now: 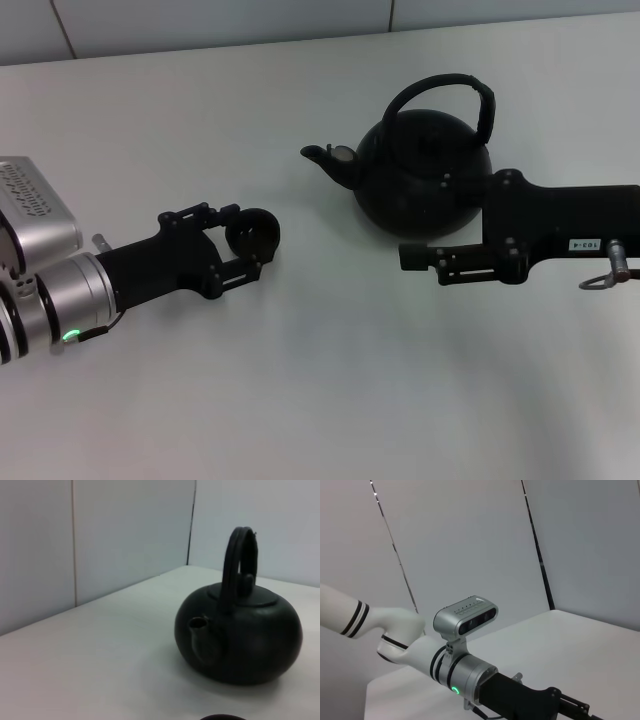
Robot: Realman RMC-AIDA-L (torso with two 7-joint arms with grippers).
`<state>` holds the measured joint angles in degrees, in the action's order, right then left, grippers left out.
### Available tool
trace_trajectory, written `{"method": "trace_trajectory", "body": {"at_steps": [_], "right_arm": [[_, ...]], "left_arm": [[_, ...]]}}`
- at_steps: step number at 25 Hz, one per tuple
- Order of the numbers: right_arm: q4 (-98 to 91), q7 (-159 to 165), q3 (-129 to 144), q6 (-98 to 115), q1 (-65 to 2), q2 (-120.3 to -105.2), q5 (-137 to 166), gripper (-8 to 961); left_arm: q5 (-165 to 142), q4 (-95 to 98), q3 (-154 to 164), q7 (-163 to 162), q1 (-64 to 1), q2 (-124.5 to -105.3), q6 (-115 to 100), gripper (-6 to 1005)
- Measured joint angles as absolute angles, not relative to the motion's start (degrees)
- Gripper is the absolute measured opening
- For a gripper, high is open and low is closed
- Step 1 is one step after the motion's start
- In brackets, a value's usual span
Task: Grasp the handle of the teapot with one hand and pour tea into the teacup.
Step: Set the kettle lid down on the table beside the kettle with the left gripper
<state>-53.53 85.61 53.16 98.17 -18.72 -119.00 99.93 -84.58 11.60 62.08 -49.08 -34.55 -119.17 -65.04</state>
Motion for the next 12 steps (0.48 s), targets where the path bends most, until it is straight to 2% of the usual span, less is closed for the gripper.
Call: {"method": "trace_trajectory", "body": {"at_steps": [6,12], "right_arm": [[-53.5,85.0,53.0,98.2,-18.7,-119.0,99.9,735],[-53.5,85.0,53.0,98.2,-18.7,-119.0,99.9,735]], "left_arm": [[-84.6,11.9,63.3,-49.1,-34.5,-119.17,-65.0,685],[-84.5,11.9,63.4,-49.2,-34.5,-119.18,-64.9,785]]}}
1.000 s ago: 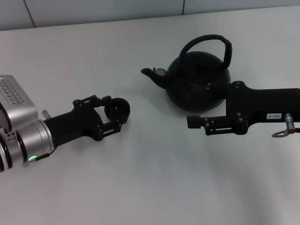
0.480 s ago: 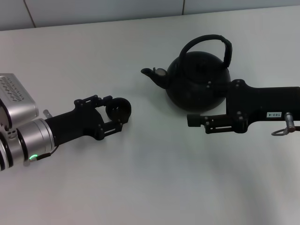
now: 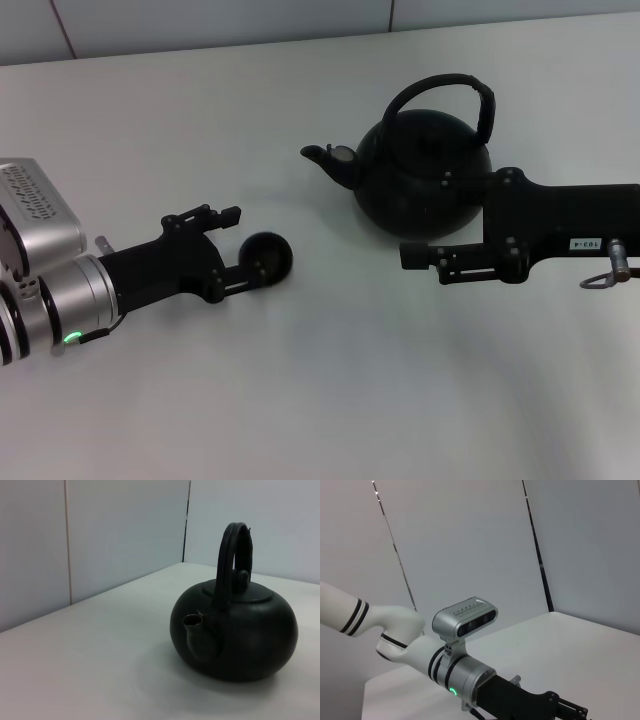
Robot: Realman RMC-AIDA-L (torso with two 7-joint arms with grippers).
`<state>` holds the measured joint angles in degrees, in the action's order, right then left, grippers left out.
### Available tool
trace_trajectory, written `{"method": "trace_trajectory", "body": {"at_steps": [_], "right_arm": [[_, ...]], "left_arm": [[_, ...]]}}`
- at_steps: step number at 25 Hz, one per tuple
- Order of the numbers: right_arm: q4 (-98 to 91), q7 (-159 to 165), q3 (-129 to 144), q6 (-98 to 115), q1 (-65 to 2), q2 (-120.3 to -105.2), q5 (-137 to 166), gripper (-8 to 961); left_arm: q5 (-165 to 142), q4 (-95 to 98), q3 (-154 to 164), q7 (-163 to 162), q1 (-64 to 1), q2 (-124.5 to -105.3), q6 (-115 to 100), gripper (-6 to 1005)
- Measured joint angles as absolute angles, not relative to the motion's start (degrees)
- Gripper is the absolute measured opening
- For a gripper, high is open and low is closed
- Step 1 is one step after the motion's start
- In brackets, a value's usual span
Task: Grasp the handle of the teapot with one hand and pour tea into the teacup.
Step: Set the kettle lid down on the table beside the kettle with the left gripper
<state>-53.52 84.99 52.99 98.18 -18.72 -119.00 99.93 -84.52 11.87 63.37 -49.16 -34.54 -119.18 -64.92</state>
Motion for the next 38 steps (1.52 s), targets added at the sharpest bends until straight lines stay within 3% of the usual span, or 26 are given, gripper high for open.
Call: {"method": "trace_trajectory", "body": {"at_steps": [38], "right_arm": [[-53.8,85.0,53.0,98.9,-18.2,-119.0,99.8,730]], "left_arm": [[-84.2,11.9,63.9,-48.9,-34.0,-119.17,-65.7,785]]}}
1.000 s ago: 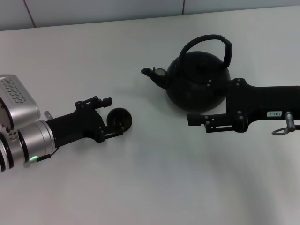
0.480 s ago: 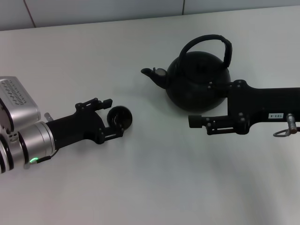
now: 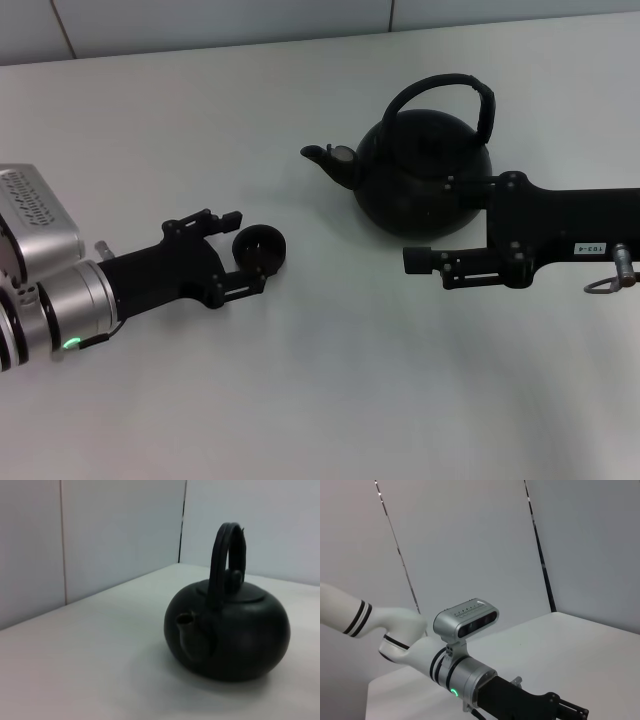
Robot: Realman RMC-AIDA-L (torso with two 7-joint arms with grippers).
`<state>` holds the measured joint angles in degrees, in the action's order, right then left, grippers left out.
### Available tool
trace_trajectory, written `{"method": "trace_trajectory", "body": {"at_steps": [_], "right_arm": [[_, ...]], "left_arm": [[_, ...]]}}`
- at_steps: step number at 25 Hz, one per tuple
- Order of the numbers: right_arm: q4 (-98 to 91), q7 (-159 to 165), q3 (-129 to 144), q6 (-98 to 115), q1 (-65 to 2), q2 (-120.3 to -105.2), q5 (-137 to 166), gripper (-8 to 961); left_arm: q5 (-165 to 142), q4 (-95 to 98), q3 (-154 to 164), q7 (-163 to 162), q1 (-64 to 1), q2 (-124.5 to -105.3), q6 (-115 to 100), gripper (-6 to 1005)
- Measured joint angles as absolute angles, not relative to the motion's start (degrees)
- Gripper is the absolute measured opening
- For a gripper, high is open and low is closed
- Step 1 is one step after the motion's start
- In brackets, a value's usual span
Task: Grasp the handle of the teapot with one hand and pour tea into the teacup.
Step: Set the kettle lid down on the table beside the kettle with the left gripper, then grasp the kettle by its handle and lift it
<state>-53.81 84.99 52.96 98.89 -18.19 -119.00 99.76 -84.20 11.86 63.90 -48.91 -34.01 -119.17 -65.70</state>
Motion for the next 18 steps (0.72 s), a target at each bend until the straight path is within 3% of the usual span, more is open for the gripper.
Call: {"method": "trace_trajectory", "body": {"at_steps": [18], "right_arm": [[-53.9,84.8,52.9,98.8,-18.3,-119.0,99.6,728]], "left_arm": [[-85.1,23.8,64.4,-54.9,-27.3,-118.29,-82.3,785]]}}
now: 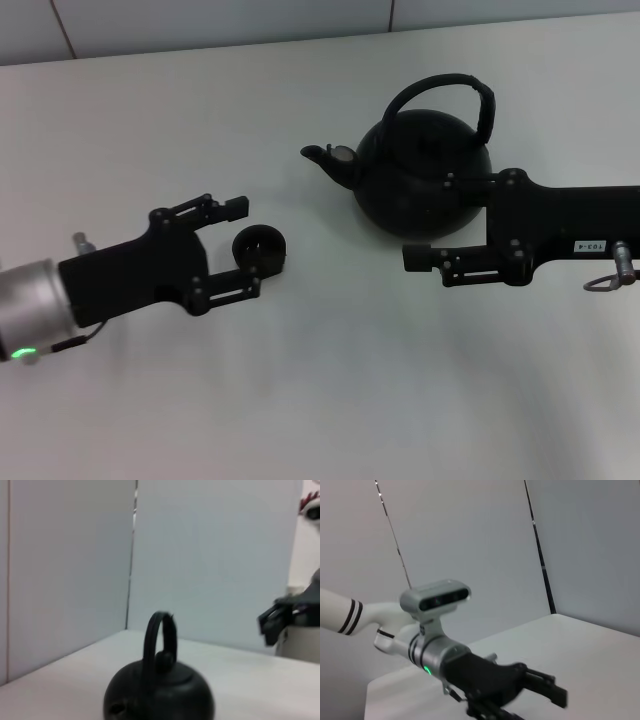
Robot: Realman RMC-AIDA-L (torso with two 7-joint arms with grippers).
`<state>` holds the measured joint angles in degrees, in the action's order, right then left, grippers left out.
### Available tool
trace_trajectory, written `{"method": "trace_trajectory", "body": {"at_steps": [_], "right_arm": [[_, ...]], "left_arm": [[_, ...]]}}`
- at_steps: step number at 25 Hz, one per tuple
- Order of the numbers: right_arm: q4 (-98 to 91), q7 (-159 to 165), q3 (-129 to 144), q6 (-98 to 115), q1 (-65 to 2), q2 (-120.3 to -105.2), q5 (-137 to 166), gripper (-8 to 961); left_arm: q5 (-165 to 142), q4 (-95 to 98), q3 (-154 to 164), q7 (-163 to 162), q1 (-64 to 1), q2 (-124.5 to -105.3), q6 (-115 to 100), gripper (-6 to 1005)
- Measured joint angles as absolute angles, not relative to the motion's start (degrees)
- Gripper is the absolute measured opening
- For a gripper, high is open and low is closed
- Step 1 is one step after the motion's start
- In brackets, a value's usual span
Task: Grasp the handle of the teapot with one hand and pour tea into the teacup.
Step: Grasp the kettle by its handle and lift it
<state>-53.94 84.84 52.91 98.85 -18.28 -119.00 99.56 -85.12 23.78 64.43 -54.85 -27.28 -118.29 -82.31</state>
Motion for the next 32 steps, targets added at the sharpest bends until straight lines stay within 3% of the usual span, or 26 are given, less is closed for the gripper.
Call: {"method": "trace_trajectory", "body": {"at_steps": [10,21,32], "right_arm": [[-54.1,83.9,52.9,98.4,-18.2,-118.92,99.7,726],[-54.1,83.4,52.9,98.8,-18.1,-118.91,99.6,725],[-55.8,83.9,52.8,98.3,-16.9,-119.11,99.7,724]], "left_arm": [[-90.7,43.8,64.2,-67.4,-18.9,-117.48,-98.3,784],[-93.9,45.3,60.9,-69.8,-17.1,-115.17,-103.6,785],[-102.6,45.8,52.3,-71.3,-17.5,-115.74,-103.5,779]]}}
